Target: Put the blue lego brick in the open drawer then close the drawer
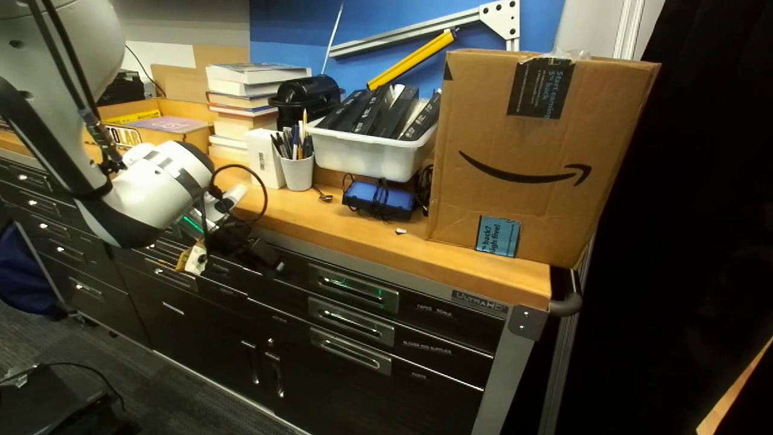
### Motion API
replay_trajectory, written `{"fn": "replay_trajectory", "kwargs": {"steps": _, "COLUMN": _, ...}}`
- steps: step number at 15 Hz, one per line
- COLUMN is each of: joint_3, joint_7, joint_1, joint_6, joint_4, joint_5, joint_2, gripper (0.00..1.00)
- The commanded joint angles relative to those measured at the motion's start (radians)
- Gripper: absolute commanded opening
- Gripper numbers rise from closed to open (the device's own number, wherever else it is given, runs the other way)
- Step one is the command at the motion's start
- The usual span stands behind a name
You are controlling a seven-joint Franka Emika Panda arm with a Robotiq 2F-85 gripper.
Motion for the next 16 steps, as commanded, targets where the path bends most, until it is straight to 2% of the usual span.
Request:
{"fn": "replay_trajectory", "kwargs": {"steps": 1, "joint_3": 0.028, "joint_7": -0.157, "joint_1": -0.06, "joint_6": 0.033, "joint_4": -0.032, "joint_5": 0.18, "joint_2": -0.104, "gripper": 1.0}}
{"fn": "replay_trajectory", "kwargs": {"steps": 2, "joint_3": 0.034, "joint_7": -0.253, "joint_1": -0.092, "joint_6": 0.077, "joint_4": -0.067, "joint_5": 0.267, "joint_2": -0.156, "gripper": 1.0}}
{"fn": "replay_trajectory", "kwargs": {"steps": 8, "joint_3": 0.256, "joint_7": -0.719, "joint_1": -0.39, "joint_6": 0.208, "joint_4": -0.23, "joint_5": 0.712, "joint_2": -0.309, "gripper": 1.0}}
{"fn": "replay_trajectory", "kwargs": {"steps": 10, "joint_3": 0.329, "joint_7": -0.877, "joint_1": -0.463, "joint_6": 0.256, "joint_4": -0.248, "joint_5": 0.879, "joint_2": -0.331, "gripper": 1.0}}
{"fn": "replay_trajectory", "kwargs": {"steps": 12, "joint_3": 0.371, "joint_7": -1.031, "joint_1": -0.51, "joint_6": 0.275, "joint_4": -0.246, "joint_5": 1.052, "joint_2": -0.368, "gripper": 1.0}}
{"fn": "replay_trajectory", "kwargs": {"steps": 13, "joint_3": 0.373, "joint_7": -1.109, "joint_1": -0.533, "joint_6": 0.275, "joint_4": -0.236, "joint_5": 1.138, "joint_2": -0.39, "gripper": 1.0}}
{"fn": "replay_trajectory", "kwargs": {"steps": 15, "joint_3": 0.366, "joint_7": -1.204, "joint_1": -0.533, "joint_6": 0.236, "joint_4": -0.208, "joint_5": 1.31, "joint_2": -0.445, "gripper": 1.0}}
{"fn": "replay_trajectory", "kwargs": {"steps": 16, "joint_3": 0.2, "joint_7": -1.237, "joint_1": -0.377, "joint_6": 0.214, "joint_4": -0.186, "joint_5": 1.392, "joint_2": -0.465, "gripper": 1.0}}
